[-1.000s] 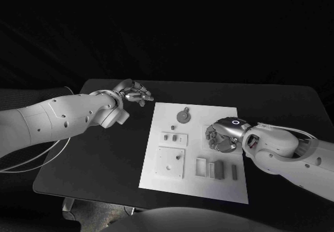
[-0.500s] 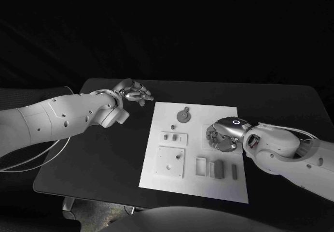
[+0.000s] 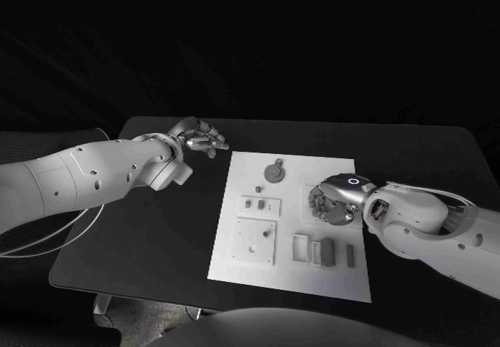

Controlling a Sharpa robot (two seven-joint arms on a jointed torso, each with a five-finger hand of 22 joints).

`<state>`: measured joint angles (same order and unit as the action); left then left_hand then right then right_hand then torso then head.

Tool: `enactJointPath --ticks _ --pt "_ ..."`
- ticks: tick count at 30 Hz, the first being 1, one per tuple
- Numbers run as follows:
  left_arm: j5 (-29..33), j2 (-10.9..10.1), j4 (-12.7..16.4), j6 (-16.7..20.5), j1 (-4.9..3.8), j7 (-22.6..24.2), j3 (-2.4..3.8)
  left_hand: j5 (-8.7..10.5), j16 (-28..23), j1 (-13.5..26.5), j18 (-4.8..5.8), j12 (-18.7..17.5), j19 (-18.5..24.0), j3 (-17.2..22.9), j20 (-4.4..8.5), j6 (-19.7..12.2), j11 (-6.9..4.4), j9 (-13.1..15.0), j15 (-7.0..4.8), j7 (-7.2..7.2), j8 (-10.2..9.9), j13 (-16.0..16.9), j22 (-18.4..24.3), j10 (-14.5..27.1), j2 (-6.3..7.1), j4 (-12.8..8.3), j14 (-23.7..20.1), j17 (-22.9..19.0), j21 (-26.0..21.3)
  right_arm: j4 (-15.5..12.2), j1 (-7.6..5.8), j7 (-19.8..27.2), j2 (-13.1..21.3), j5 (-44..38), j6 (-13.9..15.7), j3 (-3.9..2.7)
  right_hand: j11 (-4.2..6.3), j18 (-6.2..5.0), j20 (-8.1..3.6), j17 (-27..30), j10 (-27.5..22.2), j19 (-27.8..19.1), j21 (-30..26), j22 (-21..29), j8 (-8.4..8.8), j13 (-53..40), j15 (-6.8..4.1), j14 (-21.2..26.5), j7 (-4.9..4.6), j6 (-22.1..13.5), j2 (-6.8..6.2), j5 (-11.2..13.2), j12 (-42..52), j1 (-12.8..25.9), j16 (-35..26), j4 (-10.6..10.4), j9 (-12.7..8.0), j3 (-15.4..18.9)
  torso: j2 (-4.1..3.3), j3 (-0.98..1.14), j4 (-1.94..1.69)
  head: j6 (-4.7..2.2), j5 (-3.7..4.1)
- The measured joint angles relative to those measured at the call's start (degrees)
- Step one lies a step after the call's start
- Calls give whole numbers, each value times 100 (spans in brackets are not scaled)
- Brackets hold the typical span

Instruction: Assemble the parts on the task board

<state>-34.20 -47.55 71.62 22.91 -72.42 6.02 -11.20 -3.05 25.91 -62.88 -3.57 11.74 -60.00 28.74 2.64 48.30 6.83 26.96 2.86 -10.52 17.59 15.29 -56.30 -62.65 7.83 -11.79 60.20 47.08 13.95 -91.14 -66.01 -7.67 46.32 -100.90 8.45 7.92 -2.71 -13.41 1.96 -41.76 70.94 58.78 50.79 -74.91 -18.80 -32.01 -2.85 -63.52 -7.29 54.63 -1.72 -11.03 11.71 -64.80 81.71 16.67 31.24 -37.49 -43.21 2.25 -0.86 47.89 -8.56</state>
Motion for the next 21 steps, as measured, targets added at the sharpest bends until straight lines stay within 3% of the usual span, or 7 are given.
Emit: enactJointPath --ticks 5,21 --pt "0 -2 0 0 0 -1 -1 0 0 0 3 0 0 0 0 0 0 0 0 0 0 0 0 0 0 0 0 0 0 7 0 -2 1 -17 10 -1 6 0 -12 0 55 32 0 0 0 -21 -24 -24 32 32 -68 199 -63 -69 -17 -73 0 -362 0 0 -1 3 2" --pt "0 -3 -8 0 2 -2 -3 0 0 0 51 0 -23 0 23 0 0 1 0 0 0 0 -5 0 0 0 0 9 0 -93 6 24 78 91 65 4 27 -1 -31 0 136 93 23 0 37 -57 -53 -79 81 81 -60 200 -67 -93 -17 -46 -1 -444 -1 1 1 9 10"
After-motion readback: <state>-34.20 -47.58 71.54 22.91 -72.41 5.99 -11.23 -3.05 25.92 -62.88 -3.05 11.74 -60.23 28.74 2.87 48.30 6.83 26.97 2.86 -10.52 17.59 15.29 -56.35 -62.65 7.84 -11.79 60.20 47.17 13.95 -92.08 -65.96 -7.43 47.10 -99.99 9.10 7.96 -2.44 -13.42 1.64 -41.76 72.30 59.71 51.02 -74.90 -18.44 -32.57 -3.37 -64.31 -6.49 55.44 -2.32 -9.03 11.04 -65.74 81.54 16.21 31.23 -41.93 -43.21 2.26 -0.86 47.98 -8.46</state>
